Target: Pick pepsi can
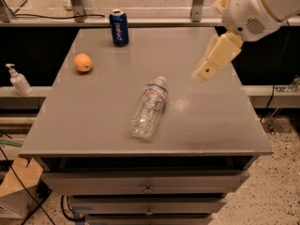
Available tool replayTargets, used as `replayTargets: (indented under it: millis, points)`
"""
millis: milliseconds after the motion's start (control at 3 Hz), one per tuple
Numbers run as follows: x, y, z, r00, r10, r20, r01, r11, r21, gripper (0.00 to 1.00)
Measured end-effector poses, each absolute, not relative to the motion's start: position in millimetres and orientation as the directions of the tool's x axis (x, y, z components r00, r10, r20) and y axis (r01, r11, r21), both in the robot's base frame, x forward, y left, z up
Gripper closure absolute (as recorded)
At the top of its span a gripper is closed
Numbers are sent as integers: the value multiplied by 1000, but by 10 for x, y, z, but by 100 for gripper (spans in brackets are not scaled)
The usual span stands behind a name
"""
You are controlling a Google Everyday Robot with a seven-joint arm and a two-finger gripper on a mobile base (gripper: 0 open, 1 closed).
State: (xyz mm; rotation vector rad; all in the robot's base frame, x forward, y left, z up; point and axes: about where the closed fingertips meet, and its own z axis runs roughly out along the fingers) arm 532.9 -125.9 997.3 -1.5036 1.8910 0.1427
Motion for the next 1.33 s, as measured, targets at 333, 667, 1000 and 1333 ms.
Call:
replayTargets:
  millis: [333, 667, 1000, 1333]
  points:
    - [5664, -982, 9881, -49, -766, -641, -897, 316, -309, 0]
    - [5948, -736, 9719, -51, -738, -673, -910, 312, -273, 0]
    - [6188, -537, 9564, -62, -725, -686, -917, 312, -247, 0]
    - [6492, -402, 9430, -83, -696, -714, -915, 337, -222, 0]
